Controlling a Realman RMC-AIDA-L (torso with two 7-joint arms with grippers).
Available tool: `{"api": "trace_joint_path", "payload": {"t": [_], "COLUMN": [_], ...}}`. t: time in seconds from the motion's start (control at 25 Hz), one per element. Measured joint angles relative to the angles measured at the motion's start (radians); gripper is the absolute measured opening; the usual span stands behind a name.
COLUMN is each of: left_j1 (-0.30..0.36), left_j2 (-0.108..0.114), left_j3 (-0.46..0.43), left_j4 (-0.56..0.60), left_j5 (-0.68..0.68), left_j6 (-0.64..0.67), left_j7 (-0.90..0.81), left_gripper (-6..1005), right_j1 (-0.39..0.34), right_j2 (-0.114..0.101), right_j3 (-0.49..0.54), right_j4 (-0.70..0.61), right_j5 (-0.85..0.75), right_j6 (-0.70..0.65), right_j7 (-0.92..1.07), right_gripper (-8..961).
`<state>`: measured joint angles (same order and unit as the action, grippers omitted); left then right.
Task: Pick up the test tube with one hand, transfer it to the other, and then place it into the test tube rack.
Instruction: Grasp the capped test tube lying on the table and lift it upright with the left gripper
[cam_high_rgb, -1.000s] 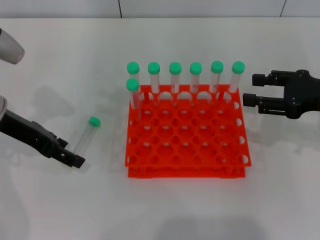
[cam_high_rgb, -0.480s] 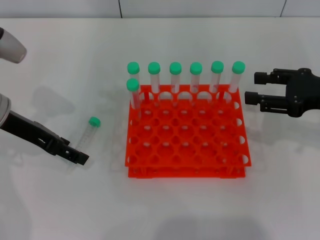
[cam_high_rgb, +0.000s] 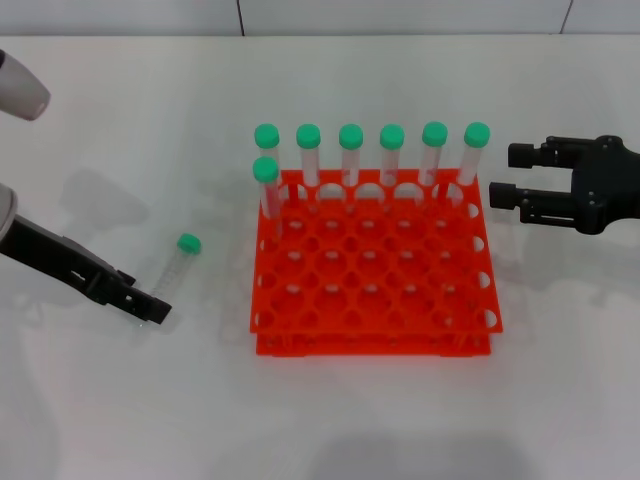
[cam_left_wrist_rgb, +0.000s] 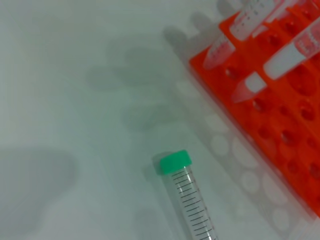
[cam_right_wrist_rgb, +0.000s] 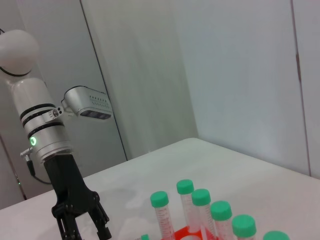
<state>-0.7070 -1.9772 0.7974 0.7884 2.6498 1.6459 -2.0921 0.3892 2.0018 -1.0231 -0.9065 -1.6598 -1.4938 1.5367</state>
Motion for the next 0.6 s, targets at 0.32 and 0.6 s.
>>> {"api": "trace_joint_path", "payload": {"t": [0.32,0.6], "left_j1": [-0.019,-0.026], "left_j2": [0.007,0.0], "left_j3": [0.027,0.042], "left_j4": [-0.005,-0.015], "left_j5": [0.005,0.029], "left_j6": [0.005,-0.003], "left_j7": [-0.022,-0.026], "left_gripper": [677,668], "right_j1": [0.0,0.0], "right_j2": [0.0,0.0], "right_j3": [0.0,0.009], "right_j4": [0.0,0.001], "right_j5": [0.002,0.002], "right_j6": [0.003,0.004], "right_j7": [-0.001,-0.002], "right_gripper": [638,638]}}
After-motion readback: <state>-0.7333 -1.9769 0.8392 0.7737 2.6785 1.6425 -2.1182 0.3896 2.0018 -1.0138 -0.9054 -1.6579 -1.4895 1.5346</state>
